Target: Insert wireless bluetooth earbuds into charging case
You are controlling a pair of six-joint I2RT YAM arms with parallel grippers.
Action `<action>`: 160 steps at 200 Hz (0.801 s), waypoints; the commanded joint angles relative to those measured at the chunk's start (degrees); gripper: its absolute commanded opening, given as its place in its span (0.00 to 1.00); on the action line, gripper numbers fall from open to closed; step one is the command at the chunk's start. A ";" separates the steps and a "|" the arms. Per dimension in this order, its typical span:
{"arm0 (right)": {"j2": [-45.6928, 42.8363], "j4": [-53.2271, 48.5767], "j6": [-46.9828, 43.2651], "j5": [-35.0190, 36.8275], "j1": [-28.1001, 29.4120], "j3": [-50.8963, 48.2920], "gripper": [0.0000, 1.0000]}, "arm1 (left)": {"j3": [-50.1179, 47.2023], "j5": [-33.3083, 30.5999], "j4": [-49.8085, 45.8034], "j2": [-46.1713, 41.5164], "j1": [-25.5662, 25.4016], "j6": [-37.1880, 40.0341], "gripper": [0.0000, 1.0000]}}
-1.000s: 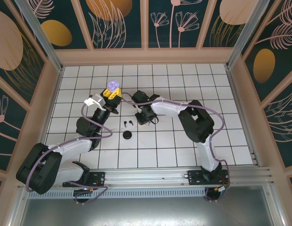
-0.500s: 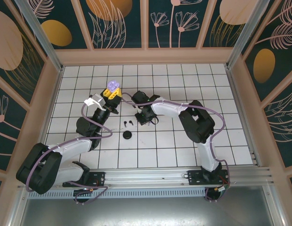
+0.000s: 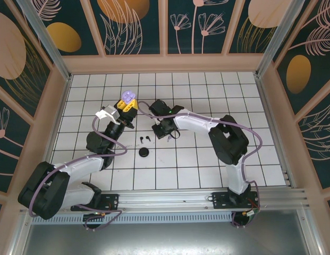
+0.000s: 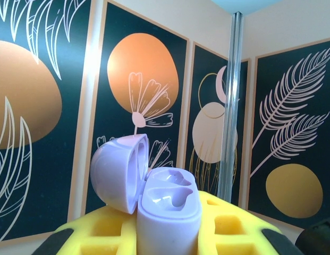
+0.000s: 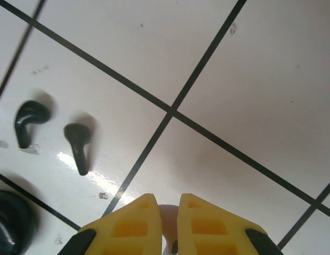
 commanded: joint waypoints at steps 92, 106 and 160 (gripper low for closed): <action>-10.88 2.43 1.35 3.47 -3.12 -2.89 0.10 | 2.17 3.87 -3.47 -2.08 0.22 3.25 0.00; -12.77 2.88 1.33 3.94 -3.92 -3.82 0.10 | 2.04 4.38 -3.74 -2.07 0.16 3.67 0.00; -21.75 4.21 1.18 6.00 -6.73 -5.77 0.10 | 4.40 12.14 -9.53 -1.13 0.15 6.35 0.00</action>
